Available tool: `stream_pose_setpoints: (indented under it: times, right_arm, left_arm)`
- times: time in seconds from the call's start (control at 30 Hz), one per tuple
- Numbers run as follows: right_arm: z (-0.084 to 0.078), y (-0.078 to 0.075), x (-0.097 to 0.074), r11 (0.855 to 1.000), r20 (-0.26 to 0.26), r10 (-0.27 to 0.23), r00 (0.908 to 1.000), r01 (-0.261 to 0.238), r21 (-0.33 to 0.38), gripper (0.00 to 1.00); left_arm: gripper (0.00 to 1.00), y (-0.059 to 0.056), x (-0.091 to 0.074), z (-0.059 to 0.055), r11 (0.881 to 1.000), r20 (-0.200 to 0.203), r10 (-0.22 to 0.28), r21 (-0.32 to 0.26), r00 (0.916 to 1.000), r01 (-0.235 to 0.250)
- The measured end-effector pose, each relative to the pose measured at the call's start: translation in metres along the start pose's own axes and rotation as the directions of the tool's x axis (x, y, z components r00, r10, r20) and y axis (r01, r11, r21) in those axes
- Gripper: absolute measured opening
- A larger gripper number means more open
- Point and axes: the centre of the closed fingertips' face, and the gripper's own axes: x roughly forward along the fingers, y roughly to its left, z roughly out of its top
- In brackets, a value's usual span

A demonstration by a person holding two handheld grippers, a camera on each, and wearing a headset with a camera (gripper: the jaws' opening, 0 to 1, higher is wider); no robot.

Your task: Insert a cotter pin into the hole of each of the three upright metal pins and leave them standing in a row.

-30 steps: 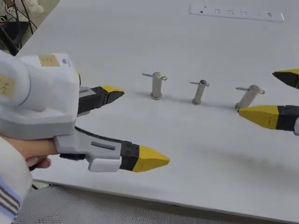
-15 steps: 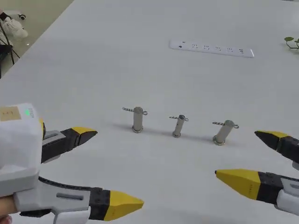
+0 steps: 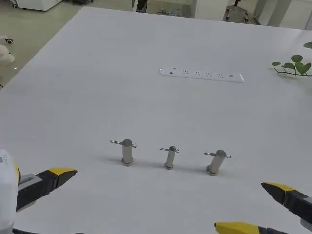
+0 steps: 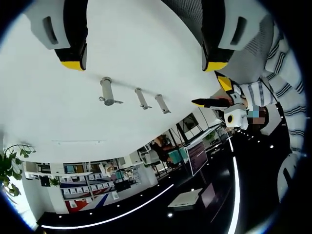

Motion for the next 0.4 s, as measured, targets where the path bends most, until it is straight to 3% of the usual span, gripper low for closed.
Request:
stream_pose_setpoints:
  times: [0.23,0.4]
  right_arm:
    - [-0.005,0.000,0.005,1.000,-0.019,0.000,0.9998,0.001,0.017,0.96]
    - [-0.008,-0.002,0.007,1.000,-0.038,-0.004,0.9993,0.005,0.015,0.96]
  left_arm:
    - [0.96,0.007,0.000,-0.008,0.998,-0.016,0.044,-0.042,0.9989,-0.045]
    - [0.93,0.011,0.001,-0.017,0.996,-0.063,0.069,-0.044,0.9956,-0.072]
